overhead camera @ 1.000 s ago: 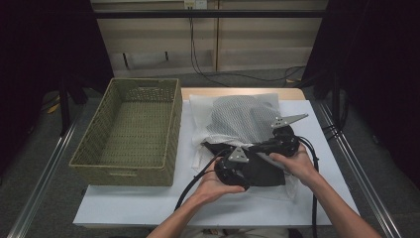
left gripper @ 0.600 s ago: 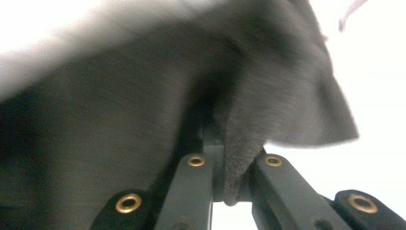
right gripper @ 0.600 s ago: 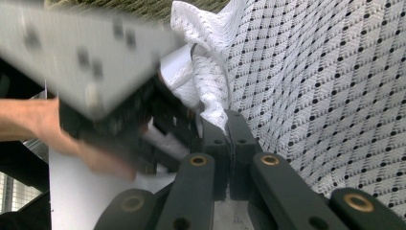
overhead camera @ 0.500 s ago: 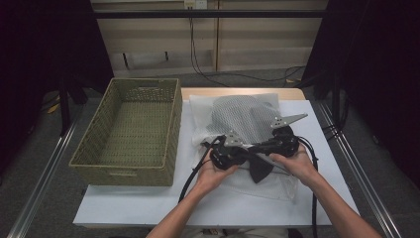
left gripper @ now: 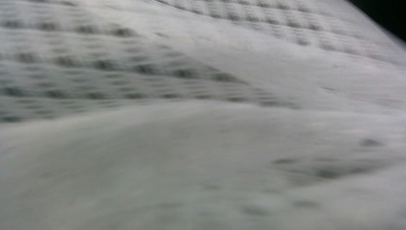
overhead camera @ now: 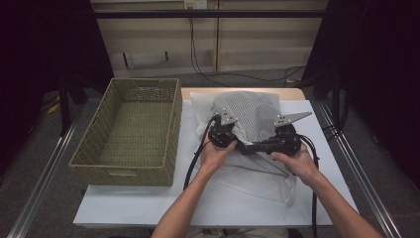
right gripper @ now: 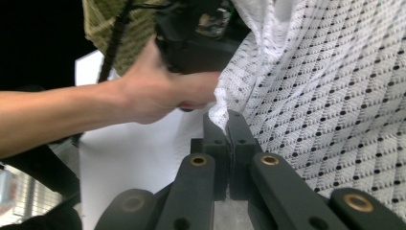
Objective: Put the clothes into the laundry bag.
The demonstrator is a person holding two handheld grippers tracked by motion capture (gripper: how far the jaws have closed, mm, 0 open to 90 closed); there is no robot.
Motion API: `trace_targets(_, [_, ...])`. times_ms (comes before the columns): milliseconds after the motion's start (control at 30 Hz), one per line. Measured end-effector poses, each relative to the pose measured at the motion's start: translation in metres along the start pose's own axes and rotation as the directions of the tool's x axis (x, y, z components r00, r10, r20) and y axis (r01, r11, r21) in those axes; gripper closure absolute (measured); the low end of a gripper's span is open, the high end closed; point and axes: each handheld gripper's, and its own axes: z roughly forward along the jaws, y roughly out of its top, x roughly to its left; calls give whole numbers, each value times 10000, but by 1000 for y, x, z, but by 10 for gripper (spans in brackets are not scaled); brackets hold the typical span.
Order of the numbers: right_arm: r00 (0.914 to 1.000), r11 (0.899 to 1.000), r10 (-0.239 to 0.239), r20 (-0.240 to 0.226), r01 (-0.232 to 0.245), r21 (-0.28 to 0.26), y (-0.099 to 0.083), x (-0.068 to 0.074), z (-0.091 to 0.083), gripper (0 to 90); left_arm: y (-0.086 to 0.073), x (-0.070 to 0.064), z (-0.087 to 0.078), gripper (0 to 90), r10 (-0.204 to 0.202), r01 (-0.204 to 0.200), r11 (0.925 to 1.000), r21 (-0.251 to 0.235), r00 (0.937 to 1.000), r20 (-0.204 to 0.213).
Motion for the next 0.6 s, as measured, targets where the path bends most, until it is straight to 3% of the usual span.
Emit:
trace_targets(167, [9999,9993,135,64,-137,356,-6,-4,8,897,-11,9,18,882,-222,229,9980,587,9997,-138])
trace_targets(267, [9998,9967,107,146,-118,801,-12,-7,16,897,-16,11,21,880,-162,162,9974,709,9999,-12])
trace_targets(333, [9997,9962,157,213,-175,856,-14,-9,17,897,-18,13,20,878,221,-213,9957,900,9997,-81])
trace_targets(367, [9993,9955,82,359,-116,944,-15,-10,17,896,-18,14,18,877,129,-125,9951,983,9999,-34])
trace_targets(400, [9994,9952,146,325,-177,966,-17,-12,18,897,-20,14,17,875,-130,119,9959,901,9999,110])
trace_targets(600, [9990,9924,130,436,-182,1215,-21,-15,23,897,-26,13,5,803,-404,329,9957,866,9955,854])
